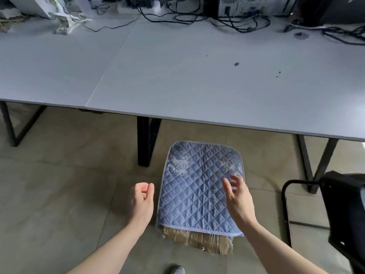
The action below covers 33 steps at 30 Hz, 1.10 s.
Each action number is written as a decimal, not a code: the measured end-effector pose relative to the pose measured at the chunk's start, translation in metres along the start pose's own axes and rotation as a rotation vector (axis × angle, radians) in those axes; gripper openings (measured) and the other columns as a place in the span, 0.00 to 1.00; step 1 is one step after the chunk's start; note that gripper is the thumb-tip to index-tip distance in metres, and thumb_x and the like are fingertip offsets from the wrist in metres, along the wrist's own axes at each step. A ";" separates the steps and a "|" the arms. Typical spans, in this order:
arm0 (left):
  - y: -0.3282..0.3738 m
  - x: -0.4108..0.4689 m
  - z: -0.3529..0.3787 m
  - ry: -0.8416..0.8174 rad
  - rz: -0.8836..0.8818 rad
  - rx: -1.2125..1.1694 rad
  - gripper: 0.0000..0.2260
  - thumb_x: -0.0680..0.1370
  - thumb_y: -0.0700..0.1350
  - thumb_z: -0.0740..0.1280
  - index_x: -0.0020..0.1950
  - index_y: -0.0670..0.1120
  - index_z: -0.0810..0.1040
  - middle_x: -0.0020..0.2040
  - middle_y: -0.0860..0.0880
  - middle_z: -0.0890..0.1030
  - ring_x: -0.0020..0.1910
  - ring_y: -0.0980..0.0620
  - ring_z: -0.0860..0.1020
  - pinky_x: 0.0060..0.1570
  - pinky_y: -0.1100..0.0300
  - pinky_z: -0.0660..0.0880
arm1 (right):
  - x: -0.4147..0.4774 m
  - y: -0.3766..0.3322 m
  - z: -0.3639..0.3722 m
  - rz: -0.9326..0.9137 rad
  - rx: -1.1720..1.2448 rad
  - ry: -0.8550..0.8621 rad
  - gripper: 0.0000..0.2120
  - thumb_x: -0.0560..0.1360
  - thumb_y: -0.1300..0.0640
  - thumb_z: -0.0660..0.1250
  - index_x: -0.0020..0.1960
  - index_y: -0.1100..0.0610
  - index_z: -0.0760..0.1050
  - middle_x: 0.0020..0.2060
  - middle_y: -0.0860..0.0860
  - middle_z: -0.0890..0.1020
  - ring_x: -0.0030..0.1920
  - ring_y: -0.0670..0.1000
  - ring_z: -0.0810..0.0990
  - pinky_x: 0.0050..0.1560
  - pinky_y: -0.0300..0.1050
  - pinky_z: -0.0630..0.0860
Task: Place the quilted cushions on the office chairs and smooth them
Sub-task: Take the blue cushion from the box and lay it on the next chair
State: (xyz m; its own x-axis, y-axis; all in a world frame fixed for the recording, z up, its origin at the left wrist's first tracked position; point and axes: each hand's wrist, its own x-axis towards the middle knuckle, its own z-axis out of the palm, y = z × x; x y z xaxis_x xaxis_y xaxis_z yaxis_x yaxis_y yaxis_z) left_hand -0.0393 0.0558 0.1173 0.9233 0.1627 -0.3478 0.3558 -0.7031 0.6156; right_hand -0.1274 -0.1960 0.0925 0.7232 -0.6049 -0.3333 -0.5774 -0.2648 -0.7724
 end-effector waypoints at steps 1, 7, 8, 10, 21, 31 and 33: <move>-0.008 0.008 0.006 -0.016 0.002 0.017 0.14 0.81 0.54 0.61 0.59 0.47 0.76 0.57 0.48 0.78 0.50 0.50 0.76 0.49 0.59 0.68 | 0.005 0.013 0.005 0.023 -0.016 0.020 0.22 0.78 0.40 0.61 0.67 0.50 0.70 0.60 0.52 0.79 0.55 0.49 0.79 0.55 0.49 0.75; -0.052 0.046 0.046 -0.147 -0.036 0.022 0.17 0.81 0.56 0.59 0.65 0.47 0.71 0.62 0.48 0.75 0.54 0.50 0.74 0.55 0.56 0.68 | 0.033 0.082 0.021 0.161 -0.134 0.113 0.27 0.77 0.38 0.60 0.70 0.52 0.67 0.63 0.57 0.75 0.63 0.56 0.74 0.62 0.55 0.71; -0.058 0.050 0.052 -0.166 -0.047 0.024 0.19 0.81 0.57 0.59 0.66 0.48 0.70 0.63 0.48 0.75 0.55 0.49 0.73 0.56 0.55 0.69 | 0.037 0.092 0.022 0.187 -0.151 0.120 0.28 0.77 0.37 0.60 0.70 0.52 0.67 0.65 0.57 0.74 0.64 0.58 0.73 0.63 0.57 0.71; -0.067 0.059 0.065 -0.201 -0.057 0.034 0.21 0.81 0.57 0.59 0.69 0.48 0.69 0.64 0.48 0.75 0.56 0.49 0.73 0.59 0.53 0.69 | 0.047 0.111 0.024 0.225 -0.180 0.133 0.30 0.77 0.36 0.60 0.72 0.53 0.65 0.67 0.58 0.72 0.66 0.60 0.71 0.65 0.59 0.69; -0.077 0.100 0.133 -0.346 -0.104 0.025 0.29 0.80 0.60 0.57 0.77 0.48 0.59 0.74 0.43 0.67 0.70 0.41 0.68 0.69 0.45 0.66 | 0.090 0.175 0.053 0.351 -0.080 0.202 0.29 0.77 0.37 0.60 0.63 0.62 0.71 0.60 0.63 0.77 0.59 0.63 0.76 0.59 0.57 0.72; -0.058 0.116 0.147 -0.170 -0.086 -0.242 0.15 0.80 0.48 0.65 0.54 0.35 0.73 0.46 0.43 0.75 0.49 0.42 0.76 0.48 0.51 0.72 | 0.112 0.164 0.047 0.324 -0.010 0.354 0.23 0.76 0.39 0.64 0.36 0.57 0.69 0.32 0.53 0.77 0.36 0.59 0.74 0.34 0.48 0.66; -0.054 0.116 0.142 -0.177 -0.039 -0.251 0.13 0.80 0.48 0.64 0.47 0.37 0.72 0.40 0.45 0.73 0.41 0.45 0.74 0.41 0.53 0.70 | 0.110 0.158 0.042 0.314 -0.016 0.375 0.23 0.76 0.40 0.65 0.36 0.58 0.68 0.31 0.54 0.77 0.36 0.60 0.74 0.34 0.48 0.67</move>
State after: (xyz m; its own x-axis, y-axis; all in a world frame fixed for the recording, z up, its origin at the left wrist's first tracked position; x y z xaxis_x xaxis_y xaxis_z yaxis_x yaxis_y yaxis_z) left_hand 0.0281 0.0141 -0.0561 0.8768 0.0474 -0.4784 0.4350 -0.5021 0.7475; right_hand -0.1235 -0.2731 -0.0888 0.3283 -0.8854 -0.3291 -0.7537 -0.0355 -0.6563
